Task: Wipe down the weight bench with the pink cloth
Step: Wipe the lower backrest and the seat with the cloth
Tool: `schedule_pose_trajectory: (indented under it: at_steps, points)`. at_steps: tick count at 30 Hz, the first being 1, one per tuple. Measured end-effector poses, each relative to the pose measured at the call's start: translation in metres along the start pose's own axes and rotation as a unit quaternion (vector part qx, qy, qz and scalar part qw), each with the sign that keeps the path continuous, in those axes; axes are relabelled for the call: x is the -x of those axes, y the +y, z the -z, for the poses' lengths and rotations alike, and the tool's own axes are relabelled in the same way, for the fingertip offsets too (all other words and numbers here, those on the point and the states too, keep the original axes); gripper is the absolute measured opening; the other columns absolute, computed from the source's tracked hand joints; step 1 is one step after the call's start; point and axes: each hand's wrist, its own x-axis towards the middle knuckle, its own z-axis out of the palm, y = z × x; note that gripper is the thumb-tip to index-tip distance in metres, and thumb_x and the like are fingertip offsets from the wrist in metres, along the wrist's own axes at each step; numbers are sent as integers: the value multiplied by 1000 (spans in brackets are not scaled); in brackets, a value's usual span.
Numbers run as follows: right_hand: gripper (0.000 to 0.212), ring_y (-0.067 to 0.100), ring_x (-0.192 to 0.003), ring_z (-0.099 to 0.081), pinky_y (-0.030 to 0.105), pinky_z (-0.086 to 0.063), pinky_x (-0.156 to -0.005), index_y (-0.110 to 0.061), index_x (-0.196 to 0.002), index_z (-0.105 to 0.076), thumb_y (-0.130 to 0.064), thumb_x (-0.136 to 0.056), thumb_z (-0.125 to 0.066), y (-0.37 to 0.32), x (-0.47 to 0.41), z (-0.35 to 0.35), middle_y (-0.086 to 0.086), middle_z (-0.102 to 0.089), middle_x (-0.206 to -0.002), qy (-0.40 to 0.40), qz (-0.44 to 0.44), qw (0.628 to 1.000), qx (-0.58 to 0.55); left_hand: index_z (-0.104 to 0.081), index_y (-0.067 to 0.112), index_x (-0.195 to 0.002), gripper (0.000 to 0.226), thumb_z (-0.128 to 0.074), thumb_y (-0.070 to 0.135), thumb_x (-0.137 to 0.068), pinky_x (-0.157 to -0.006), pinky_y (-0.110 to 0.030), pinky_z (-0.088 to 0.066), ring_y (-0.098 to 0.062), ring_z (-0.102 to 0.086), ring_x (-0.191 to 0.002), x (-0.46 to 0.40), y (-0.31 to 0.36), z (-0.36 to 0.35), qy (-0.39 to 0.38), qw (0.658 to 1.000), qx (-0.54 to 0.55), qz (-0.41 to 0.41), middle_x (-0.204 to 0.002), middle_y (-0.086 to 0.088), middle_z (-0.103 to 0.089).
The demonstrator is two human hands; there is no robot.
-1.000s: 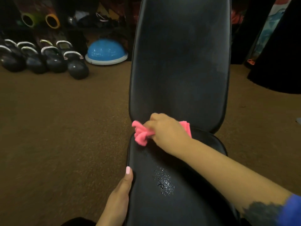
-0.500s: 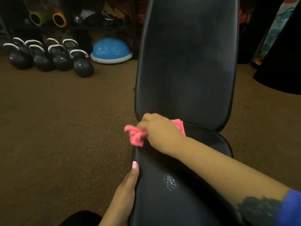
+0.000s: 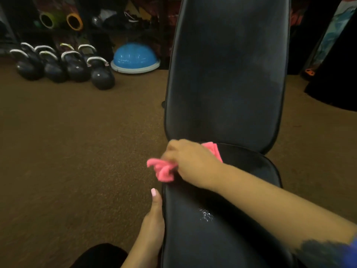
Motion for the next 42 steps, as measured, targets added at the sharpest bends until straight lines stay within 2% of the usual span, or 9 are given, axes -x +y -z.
schedule_pose_trajectory:
  at_steps: [3, 6, 11, 17, 24, 30, 33, 37, 42]
  points:
    - [32, 20, -93, -53, 36, -45, -73, -22, -102, -67, -5, -78, -54, 9, 32, 9, 0, -57, -101, -46, 40, 998, -29, -67, 12, -105, 62, -27, 58, -92, -81, -28, -38, -17, -53, -84, 2, 0, -1, -6, 1000, 3, -16, -86, -1, -59]
    - [35, 18, -99, -52, 38, -47, -74, -29, -108, -63, -9, -81, -53, 40, 39, 20, -4, -54, -107, -24, -54, 998, 4, -66, 19, -76, 58, -27, 60, -90, -73, -30, -46, -13, -59, -74, 0, -3, 0, -26, 999, 28, -17, -74, 4, -64]
    - [27, 20, -100, -50, 35, -43, -73, -25, -110, -60, -17, -87, -49, 19, 6, 6, -1, -51, -106, 23, -94, 994, 59, -68, 15, -88, 62, -28, 63, -89, -86, -33, -48, -25, -63, -91, 0, -5, 1, -27, 999, 30, -18, -82, -2, -66]
    - [36, 16, -96, -51, 35, -45, -76, -28, -109, -64, -9, -80, -52, 1, 60, 13, -4, -56, -104, -39, 5, 998, -38, -68, 26, -80, 58, -25, 64, -88, -71, -30, -49, -15, -65, -79, -2, -8, 2, -43, 998, 35, -34, -69, 4, -71]
    - [25, 20, -100, -51, 37, -46, -73, -26, -107, -60, -16, -86, -51, 29, 34, 15, -2, -51, -103, 5, -121, 991, 55, -64, 25, -76, 55, -27, 65, -87, -89, -36, -48, -19, -63, -81, 3, -5, 3, -39, 999, 25, -22, -77, 2, -67]
    - [39, 12, -89, -52, 23, -39, -72, -29, -107, -66, -11, -77, -46, -7, 74, 15, -7, -57, -98, -46, 22, 999, -19, -64, 27, -77, 55, -23, 62, -91, -59, -27, -46, -14, -64, -69, 3, -7, 2, -39, 999, 18, -33, -51, 8, -67]
    - [41, 12, -85, -57, 25, -45, -65, -32, -99, -69, -13, -71, -47, 23, 99, 26, -10, -61, -92, -30, -18, 999, 2, -66, 22, -85, 60, -25, 65, -89, -68, -29, -49, -18, -65, -76, 2, -8, 1, -45, 999, 20, -20, -66, 2, -71]
    - [38, 17, -102, -51, 34, -46, -75, -31, -111, -63, -9, -82, -51, 48, 79, 26, -6, -55, -107, -7, -130, 991, 42, -68, 18, -93, 65, -26, 67, -88, -75, -33, -52, -21, -66, -81, 1, -9, 0, -43, 999, 14, -10, -78, -2, -72]
    - [36, 19, -87, -55, 30, -40, -66, -27, -100, -67, -12, -74, -47, 13, 68, 4, -4, -57, -94, 25, -59, 998, -1, -68, 17, -98, 67, -26, 68, -87, -92, -41, -50, -26, -67, -91, 4, -8, 2, -42, 999, 3, -8, -91, -7, -72]
